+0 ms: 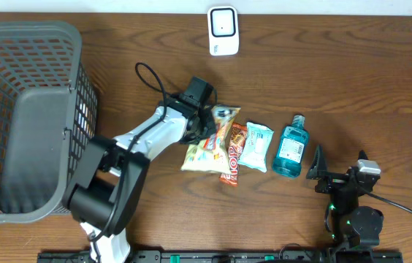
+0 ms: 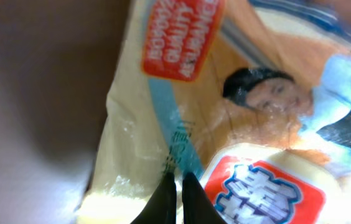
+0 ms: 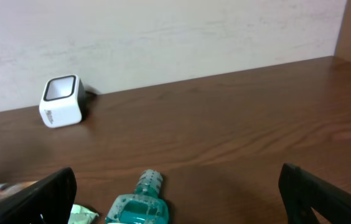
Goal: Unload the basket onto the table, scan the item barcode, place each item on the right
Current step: 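Place the yellow bag left of the red bar and release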
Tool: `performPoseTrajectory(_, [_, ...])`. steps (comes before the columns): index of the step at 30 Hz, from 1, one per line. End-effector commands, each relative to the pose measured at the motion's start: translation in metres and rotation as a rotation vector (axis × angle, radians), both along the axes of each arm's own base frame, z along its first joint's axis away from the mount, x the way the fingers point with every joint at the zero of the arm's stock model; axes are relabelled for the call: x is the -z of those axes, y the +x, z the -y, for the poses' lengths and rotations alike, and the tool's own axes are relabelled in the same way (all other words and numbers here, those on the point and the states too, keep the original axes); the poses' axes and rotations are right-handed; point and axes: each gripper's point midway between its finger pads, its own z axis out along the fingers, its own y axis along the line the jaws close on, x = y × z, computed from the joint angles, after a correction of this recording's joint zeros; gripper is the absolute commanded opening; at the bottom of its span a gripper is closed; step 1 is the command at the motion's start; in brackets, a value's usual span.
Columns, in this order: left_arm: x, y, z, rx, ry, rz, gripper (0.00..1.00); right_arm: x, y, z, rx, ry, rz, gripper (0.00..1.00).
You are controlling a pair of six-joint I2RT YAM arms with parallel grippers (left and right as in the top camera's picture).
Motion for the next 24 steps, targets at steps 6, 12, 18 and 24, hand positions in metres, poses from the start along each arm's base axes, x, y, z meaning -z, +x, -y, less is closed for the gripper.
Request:
performPoseTrajectory(6, [-0.078,-0.016,-0.085,-0.117,0.241,0.133,0.07,0.001,0.000,0.001,0.009,-0.013,-0.004,0.99])
performPoseTrajectory(12, [-0.111,-0.018,-0.065,-0.087,0.130,0.214,0.95,0.001,0.000,0.001,0.009,-0.013,-0.004,0.99])
performPoseTrajectory(18, [-0.102,-0.021,-0.057,-0.118,0.089,0.174,0.65,0.001,0.000,0.001,0.009,-0.013,-0.004,0.99])
performPoseTrajectory(24, [-0.080,-0.028,-0.054,-0.219,0.063,0.089,0.08,0.001,0.000,0.001,0.009,-0.013,-0.004,0.99])
